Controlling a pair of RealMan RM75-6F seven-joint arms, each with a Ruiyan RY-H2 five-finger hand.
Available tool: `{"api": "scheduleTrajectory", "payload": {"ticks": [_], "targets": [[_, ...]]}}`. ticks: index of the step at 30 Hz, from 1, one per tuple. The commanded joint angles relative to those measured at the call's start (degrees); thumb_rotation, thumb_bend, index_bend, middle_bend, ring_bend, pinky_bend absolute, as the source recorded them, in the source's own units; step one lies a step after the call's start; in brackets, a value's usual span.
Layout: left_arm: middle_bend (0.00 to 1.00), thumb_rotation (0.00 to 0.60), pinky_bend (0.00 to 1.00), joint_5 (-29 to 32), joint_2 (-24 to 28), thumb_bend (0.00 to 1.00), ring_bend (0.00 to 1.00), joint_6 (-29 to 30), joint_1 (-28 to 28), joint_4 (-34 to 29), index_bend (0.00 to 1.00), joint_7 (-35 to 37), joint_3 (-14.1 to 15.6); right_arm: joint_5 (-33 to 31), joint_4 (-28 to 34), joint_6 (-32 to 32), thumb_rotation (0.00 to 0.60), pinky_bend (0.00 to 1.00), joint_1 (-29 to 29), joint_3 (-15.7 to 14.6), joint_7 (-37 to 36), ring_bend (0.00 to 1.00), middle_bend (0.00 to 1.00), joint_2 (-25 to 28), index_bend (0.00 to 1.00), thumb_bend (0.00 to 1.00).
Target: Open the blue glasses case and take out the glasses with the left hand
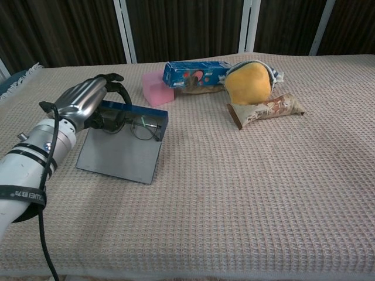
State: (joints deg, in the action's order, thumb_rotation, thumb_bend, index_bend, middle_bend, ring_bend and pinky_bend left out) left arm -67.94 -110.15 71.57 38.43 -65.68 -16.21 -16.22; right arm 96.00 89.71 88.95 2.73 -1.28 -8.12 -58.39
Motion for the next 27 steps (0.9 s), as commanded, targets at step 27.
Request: {"api": "scheduleTrajectory", "payload": {"ticks": [27], "targets": [[0.11, 0.600, 0.04, 1.7, -1.7, 0.48, 0.00, -2.4, 2.2, 9.3, 0.57, 3.0, -4.9, -0.2, -0.2, 0.3, 0.600, 0.00, -0.1, 0.1, -0.5, 0.00, 0.00, 0.1, 0.00, 0.10]]}}
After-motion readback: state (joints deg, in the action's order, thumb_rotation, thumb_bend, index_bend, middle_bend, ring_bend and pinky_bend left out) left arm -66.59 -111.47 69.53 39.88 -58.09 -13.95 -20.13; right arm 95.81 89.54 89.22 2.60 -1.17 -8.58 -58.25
